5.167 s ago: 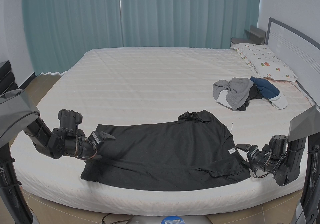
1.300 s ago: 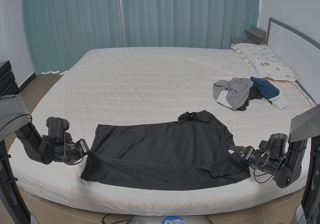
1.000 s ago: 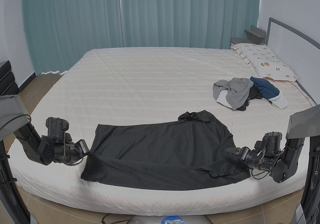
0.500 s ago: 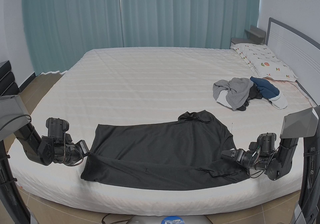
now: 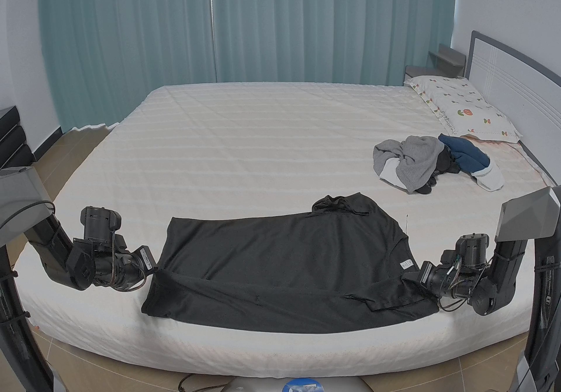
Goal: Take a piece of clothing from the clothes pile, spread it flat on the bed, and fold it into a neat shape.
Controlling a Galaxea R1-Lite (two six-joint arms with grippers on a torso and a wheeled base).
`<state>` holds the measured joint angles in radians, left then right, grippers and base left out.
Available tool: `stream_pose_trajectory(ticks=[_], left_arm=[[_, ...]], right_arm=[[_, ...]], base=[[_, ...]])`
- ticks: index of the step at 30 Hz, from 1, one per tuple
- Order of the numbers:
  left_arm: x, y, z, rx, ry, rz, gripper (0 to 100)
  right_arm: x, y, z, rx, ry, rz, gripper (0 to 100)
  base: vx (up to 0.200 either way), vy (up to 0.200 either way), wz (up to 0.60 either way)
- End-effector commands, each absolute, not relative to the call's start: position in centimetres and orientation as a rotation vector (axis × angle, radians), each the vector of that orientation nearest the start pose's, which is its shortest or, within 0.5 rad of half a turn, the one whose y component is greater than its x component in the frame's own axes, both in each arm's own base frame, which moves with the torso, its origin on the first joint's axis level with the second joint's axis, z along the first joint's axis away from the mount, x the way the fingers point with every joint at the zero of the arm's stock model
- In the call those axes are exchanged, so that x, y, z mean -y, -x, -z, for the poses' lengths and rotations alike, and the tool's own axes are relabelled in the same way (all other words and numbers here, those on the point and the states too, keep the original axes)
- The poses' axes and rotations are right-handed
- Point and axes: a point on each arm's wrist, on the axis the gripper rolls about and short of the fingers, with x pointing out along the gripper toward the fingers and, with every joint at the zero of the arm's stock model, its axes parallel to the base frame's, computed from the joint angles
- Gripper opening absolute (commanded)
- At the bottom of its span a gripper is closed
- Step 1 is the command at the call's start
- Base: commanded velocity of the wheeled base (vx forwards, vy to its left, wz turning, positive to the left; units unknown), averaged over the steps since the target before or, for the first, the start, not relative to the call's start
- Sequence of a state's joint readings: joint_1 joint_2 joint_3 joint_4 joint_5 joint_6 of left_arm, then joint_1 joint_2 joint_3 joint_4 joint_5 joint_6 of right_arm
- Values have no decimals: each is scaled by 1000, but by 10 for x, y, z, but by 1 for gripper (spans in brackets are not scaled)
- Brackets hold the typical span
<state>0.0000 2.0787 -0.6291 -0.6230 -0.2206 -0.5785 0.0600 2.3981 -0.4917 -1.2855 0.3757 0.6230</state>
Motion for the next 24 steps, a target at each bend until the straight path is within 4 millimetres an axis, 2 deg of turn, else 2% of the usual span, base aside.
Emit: stream_pose_trajectory(ticks=[1, 11, 12, 20, 24], left_arm=[[5, -311, -23, -862, 634, -35, 0], [4, -308, -27, -855, 634, -36, 0], [4, -300, -33, -848, 633, -32, 0], [4, -289, -57, -795, 631, -19, 0], [2, -275, -60, -807, 636, -30, 0]], right_arm=[[-26, -314, 41, -724, -692, -215, 0], [-25, -306, 25, -693, -693, -230, 0], [-24, -298, 13, -674, -698, -237, 0], [-21, -264, -16, -614, -701, -261, 0], [-20, -246, -30, -568, -732, -273, 0]], base=[[0, 0, 0], [0, 0, 0], [0, 0, 0], [0, 0, 0], [0, 0, 0]])
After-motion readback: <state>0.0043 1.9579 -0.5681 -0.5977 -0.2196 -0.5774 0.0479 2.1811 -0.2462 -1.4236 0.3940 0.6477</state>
